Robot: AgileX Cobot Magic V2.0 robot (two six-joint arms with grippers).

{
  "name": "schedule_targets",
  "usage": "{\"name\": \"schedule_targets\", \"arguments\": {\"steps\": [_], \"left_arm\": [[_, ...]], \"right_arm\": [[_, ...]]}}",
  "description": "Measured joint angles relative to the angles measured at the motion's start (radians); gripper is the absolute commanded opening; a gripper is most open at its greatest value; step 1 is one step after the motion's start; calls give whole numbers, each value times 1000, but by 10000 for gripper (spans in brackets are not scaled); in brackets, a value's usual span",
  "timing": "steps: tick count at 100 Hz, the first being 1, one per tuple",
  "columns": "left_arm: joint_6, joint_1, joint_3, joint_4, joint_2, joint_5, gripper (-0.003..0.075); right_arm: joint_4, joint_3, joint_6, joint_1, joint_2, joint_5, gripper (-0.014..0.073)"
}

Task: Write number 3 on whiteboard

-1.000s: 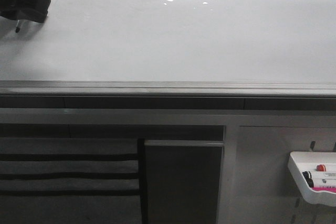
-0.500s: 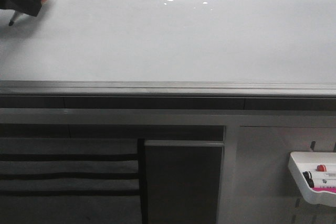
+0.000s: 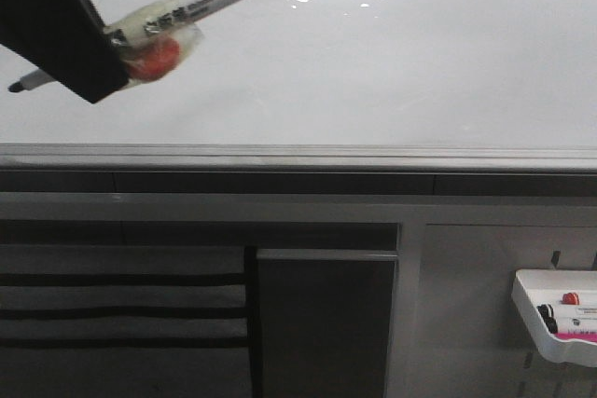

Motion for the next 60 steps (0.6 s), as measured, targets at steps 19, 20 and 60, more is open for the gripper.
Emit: {"name": "schedule_targets", "arguments": {"steps": [19,20,60], "left_arm": [[122,-100,-2,-74,-1,8,-20],[125,-105,-2,-74,-1,7,-20],[138,-145,-2,-80,-1,-44,-20]], "right_arm": [[-22,-50,-126,192,137,-15,376],[-27,-54,-128,200,141,-21,375],[-139,-216,-219,518,307,-223,375]]}}
